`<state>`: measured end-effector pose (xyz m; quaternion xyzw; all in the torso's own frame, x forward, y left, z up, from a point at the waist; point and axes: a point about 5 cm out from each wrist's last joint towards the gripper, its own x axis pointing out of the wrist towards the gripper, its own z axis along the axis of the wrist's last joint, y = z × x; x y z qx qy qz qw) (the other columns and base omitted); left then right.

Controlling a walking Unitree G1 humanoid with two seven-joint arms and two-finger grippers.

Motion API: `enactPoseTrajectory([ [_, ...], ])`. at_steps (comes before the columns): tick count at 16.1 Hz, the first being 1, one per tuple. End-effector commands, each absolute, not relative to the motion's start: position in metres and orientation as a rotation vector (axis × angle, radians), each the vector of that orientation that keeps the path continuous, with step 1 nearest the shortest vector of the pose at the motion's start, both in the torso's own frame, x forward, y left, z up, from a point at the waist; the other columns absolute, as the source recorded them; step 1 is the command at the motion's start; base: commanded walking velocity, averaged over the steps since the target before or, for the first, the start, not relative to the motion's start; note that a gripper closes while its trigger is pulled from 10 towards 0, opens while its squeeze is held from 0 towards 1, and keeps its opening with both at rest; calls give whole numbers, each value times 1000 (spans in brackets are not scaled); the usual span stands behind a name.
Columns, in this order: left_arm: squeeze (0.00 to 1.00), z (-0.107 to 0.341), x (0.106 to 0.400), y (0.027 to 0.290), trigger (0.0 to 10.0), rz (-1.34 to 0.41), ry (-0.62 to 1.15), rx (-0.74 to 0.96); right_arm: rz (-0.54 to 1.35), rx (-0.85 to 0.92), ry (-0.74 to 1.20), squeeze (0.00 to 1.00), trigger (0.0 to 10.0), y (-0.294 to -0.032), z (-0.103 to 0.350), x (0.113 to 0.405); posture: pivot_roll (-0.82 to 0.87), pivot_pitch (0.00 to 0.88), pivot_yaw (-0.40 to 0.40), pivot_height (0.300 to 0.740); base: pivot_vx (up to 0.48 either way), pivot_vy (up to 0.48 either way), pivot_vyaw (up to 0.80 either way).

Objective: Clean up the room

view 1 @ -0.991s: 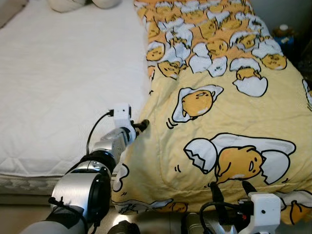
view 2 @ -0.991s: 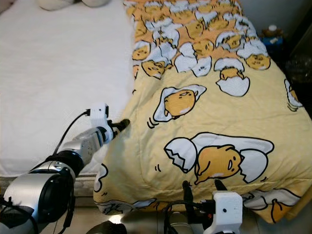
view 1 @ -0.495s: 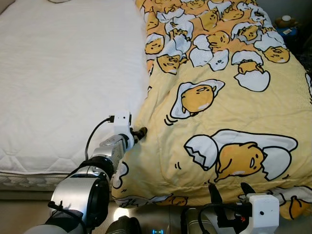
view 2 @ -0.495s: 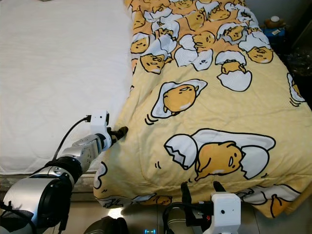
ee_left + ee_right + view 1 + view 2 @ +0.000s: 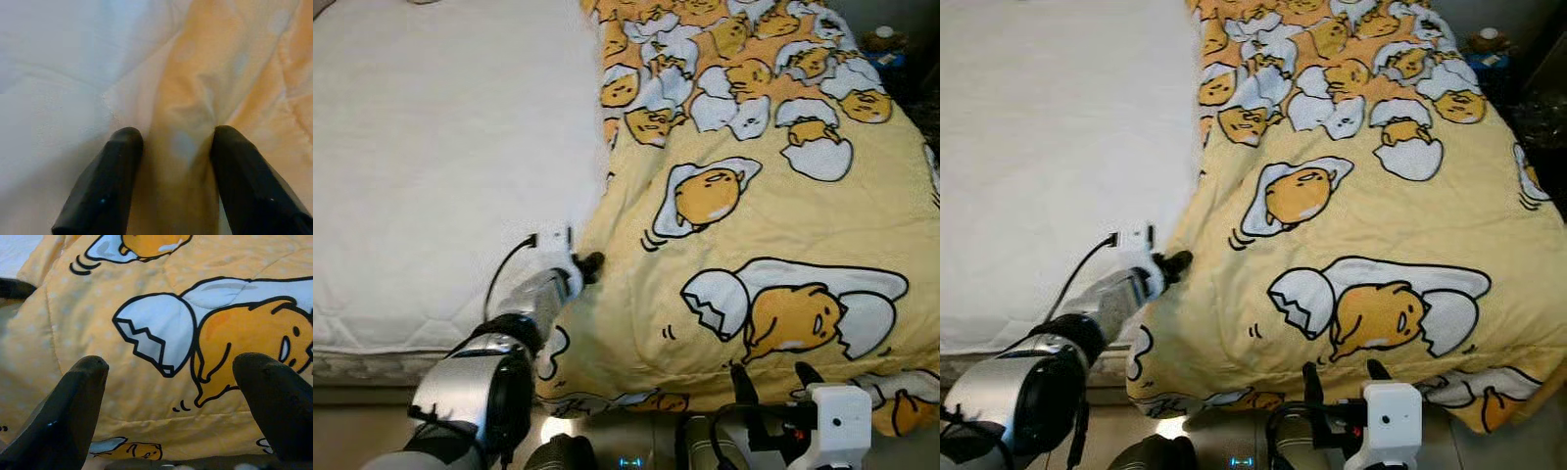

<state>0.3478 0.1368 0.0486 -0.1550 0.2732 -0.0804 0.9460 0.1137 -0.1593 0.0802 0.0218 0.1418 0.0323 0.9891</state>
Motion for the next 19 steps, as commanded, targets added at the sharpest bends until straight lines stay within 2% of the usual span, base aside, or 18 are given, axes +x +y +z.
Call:
enactPoseTrajectory([
  [1,0,42,343,147,0,-129,570,-329,62,51,297,0,10000,-158,78,113,-326,158,75,714,0,0,0],
  [3,0,37,339,159,0,-87,574,-358,67,54,297,0,10000,-157,77,115,-319,156,74,714,0,0,0],
  [7,0,27,325,199,0,19,571,-419,75,53,293,0,10000,-158,75,119,-297,135,80,714,0,0,0],
  [10,0,15,300,244,0,134,589,-404,90,54,289,0,10000,-157,72,123,-264,113,79,714,0,0,0],
  [11,0,13,297,249,0,145,592,-401,92,54,288,0,10000,-157,72,124,-262,112,79,714,0,0,0],
  [12,0,10,291,255,0,154,600,-376,95,54,286,0,10000,-157,71,125,-258,109,78,714,0,0,0],
  [13,0,8,285,262,0,136,598,-261,100,51,280,0,10000,-157,70,129,-249,96,72,714,0,0,0],
  [14,0,22,298,254,4431,43,506,-31,107,44,269,0,10000,-158,70,133,-243,87,65,714,0,0,0],
  [15,0,44,315,233,10000,-99,362,253,104,29,253,0,10000,-159,71,137,-238,79,61,714,0,0,0],
  [16,0,62,326,217,10000,-165,234,384,96,25,244,0,10000,-160,72,139,-237,73,60,714,0,0,0],
  [17,149,76,333,209,10000,-157,148,386,85,24,233,0,10000,-161,72,142,-239,64,60,714,0,0,0],
  [18,1000,83,337,207,10000,-138,111,360,81,22,222,0,10000,-162,73,145,-241,54,60,714,0,0,0],
  [19,1000,91,340,205,10000,-112,66,324,69,19,202,0,10000,-163,76,148,-244,48,61,714,0,0,0],
])
